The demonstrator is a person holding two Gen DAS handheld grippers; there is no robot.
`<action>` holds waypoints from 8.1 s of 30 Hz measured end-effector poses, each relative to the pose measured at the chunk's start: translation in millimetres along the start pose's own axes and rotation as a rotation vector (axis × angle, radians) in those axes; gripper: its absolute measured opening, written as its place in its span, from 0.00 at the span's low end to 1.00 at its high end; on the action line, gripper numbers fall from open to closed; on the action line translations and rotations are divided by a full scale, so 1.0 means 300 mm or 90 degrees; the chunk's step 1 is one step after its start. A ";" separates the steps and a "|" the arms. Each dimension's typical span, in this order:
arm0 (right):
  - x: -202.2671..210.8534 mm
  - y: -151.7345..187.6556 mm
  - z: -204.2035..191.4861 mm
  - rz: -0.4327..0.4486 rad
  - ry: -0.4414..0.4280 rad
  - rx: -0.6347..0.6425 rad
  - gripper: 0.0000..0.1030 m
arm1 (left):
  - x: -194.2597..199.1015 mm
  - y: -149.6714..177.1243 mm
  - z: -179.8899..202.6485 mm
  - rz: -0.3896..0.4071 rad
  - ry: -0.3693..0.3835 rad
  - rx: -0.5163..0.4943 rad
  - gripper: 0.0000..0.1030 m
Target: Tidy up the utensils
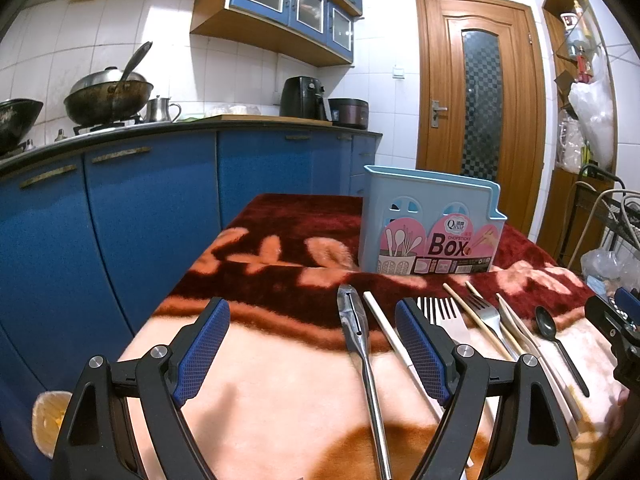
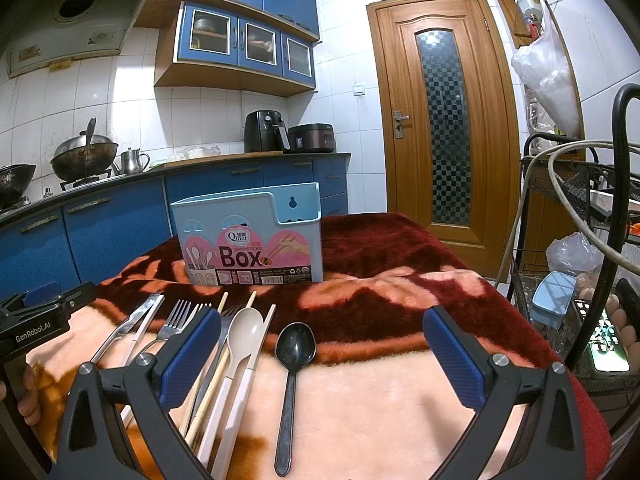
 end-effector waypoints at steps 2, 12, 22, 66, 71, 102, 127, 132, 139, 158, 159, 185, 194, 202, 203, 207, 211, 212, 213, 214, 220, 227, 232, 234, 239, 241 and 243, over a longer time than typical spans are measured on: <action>0.000 0.000 0.000 0.000 0.000 0.000 1.00 | 0.000 0.001 0.000 0.000 0.000 0.000 0.83; 0.001 0.000 0.000 0.000 0.000 0.000 1.00 | 0.005 0.003 -0.001 -0.001 0.001 0.000 0.83; 0.001 -0.001 0.000 0.000 0.000 0.000 1.00 | 0.005 0.003 -0.001 -0.001 0.001 0.000 0.83; 0.002 -0.007 0.003 -0.004 -0.016 -0.002 1.00 | 0.001 -0.010 -0.017 -0.009 0.004 0.025 0.83; -0.012 -0.035 0.015 -0.034 -0.014 -0.001 1.00 | 0.007 -0.045 -0.024 -0.013 -0.006 -0.001 0.83; -0.213 -0.018 -0.021 -0.471 -0.084 0.140 0.56 | -0.242 -0.022 0.029 -0.433 0.087 -0.048 0.62; -0.307 0.015 -0.039 -0.586 -0.135 0.115 0.09 | -0.292 0.015 0.041 -0.543 0.186 0.010 0.13; -0.279 0.003 -0.017 -0.544 -0.151 0.075 0.08 | -0.252 0.005 0.008 -0.510 0.191 0.031 0.12; -0.197 -0.045 0.039 -0.444 -0.180 0.017 0.08 | -0.153 -0.072 -0.012 -0.392 0.206 0.029 0.12; -0.217 -0.253 -0.005 -0.221 -0.204 -0.038 0.08 | -0.147 -0.453 0.030 -0.086 0.218 0.076 0.11; -0.226 -0.261 -0.003 -0.214 -0.204 -0.042 0.08 | -0.153 -0.476 0.033 -0.073 0.214 0.074 0.11; -0.585 -0.432 -0.028 0.006 -0.221 -0.104 0.09 | -0.468 -0.578 0.155 0.027 0.179 0.053 0.11; -0.635 -0.370 -0.038 -0.008 -0.214 -0.085 0.09 | -0.514 -0.491 0.176 0.026 0.181 0.037 0.12; -0.608 -0.338 -0.036 -0.038 -0.203 -0.066 0.26 | -0.525 -0.443 0.190 -0.014 0.200 0.023 0.19; -0.606 -0.339 -0.035 -0.038 -0.204 -0.066 0.29 | -0.520 -0.439 0.194 -0.014 0.202 0.018 0.25; -0.582 -0.348 -0.041 -0.033 -0.208 -0.065 0.29 | -0.493 -0.435 0.205 -0.007 0.203 -0.003 0.35; -0.553 -0.361 -0.040 -0.026 -0.215 -0.066 0.29 | -0.470 -0.437 0.210 -0.010 0.207 -0.008 0.35; -0.548 -0.364 -0.040 -0.026 -0.217 -0.066 0.29 | -0.464 -0.438 0.210 -0.011 0.207 -0.009 0.35; -0.539 -0.367 -0.040 -0.025 -0.219 -0.065 0.30 | -0.458 -0.439 0.211 -0.012 0.205 -0.011 0.35; -0.532 -0.370 -0.039 -0.025 -0.219 -0.064 0.30 | -0.451 -0.440 0.210 -0.013 0.205 -0.012 0.35; -0.488 -0.387 -0.034 -0.033 -0.207 -0.074 0.30 | -0.402 -0.446 0.194 -0.022 0.203 -0.009 0.35; -0.385 -0.419 -0.023 -0.033 -0.208 -0.082 0.30 | -0.334 -0.446 0.168 -0.040 0.190 -0.015 0.35; -0.312 -0.437 -0.020 -0.031 -0.209 -0.074 0.30 | -0.286 -0.431 0.152 -0.053 0.183 -0.023 0.35; -0.288 -0.444 -0.014 -0.035 -0.213 -0.075 0.30 | -0.261 -0.422 0.145 -0.050 0.177 -0.028 0.35; -0.235 -0.447 -0.018 -0.057 -0.204 -0.062 0.30 | -0.225 -0.405 0.128 -0.066 0.171 -0.027 0.35; -0.217 -0.436 -0.018 -0.074 -0.197 -0.056 0.30 | -0.208 -0.391 0.120 -0.072 0.171 -0.026 0.35; -0.206 -0.424 -0.017 -0.090 -0.191 -0.053 0.30 | -0.199 -0.382 0.112 -0.078 0.169 -0.026 0.35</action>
Point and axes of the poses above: each gripper's, at about its wrist camera, not at the fingertips, and x roughly against the way its jaws point, z to its right, y to its underside, the point moved 4 cm from there along -x, roughly the way its jaws point, and after that the axes turned 1 degree about z, right-handed, at the moved point
